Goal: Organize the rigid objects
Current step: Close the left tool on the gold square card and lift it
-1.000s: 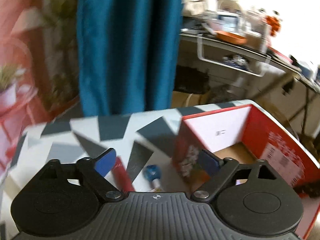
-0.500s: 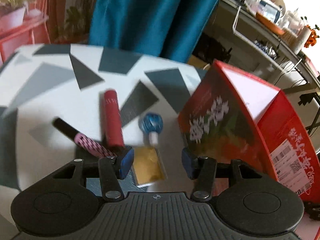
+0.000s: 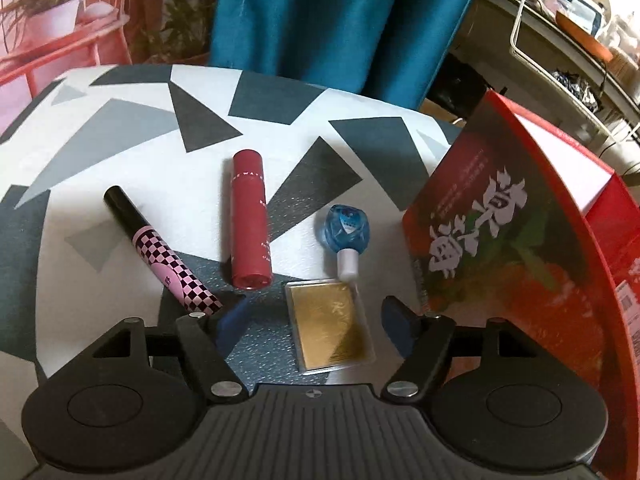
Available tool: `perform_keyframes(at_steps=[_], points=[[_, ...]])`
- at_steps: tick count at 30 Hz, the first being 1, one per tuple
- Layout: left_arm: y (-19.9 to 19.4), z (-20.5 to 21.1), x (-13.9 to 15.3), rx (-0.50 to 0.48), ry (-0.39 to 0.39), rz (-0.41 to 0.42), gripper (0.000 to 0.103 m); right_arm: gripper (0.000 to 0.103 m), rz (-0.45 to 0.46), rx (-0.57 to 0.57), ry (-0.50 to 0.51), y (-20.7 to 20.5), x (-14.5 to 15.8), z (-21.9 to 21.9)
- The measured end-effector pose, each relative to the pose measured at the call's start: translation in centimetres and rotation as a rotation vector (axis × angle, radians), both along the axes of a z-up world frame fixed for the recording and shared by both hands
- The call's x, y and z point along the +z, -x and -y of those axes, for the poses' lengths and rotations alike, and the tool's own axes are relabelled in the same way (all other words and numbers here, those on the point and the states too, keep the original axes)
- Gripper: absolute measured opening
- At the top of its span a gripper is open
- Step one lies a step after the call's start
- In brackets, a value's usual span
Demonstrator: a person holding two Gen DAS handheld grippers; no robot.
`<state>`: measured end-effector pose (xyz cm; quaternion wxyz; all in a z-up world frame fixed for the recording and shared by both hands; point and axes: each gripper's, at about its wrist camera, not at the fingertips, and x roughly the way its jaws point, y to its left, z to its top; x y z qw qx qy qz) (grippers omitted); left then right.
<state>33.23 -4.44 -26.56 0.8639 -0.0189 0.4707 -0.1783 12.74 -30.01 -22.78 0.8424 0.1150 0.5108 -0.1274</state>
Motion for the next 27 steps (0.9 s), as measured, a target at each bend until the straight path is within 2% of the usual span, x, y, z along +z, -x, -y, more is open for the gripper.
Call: perform_keyframes(at_steps=[6,12,14,17,27], points=[[0.9,1.9,-0.2,-0.026,-0.103,0.055,0.081,0.018,0.0,0.0,-0.001,0.0,0.0,0.0],[2.1,3.2,-0.6,-0.024,-0.199,0.132,0.076,0.018,-0.002,0.002,0.0,0.0,0.0,0.0],[2.5,3.1,-0.6,-0.029,-0.196,0.146,0.069,0.018,-0.003,0.003,0.001,0.0,0.0,0.0],[3.2,3.0,-0.3,-0.061,-0.199,0.159,0.048,0.018,-0.003,0.004,0.001,0.0,0.0,0.0],[6.3,1.3,-0.2,-0.13,-0.178,0.152,0.048,0.018,-0.001,0.002,0.0,0.0,0.0,0.0]])
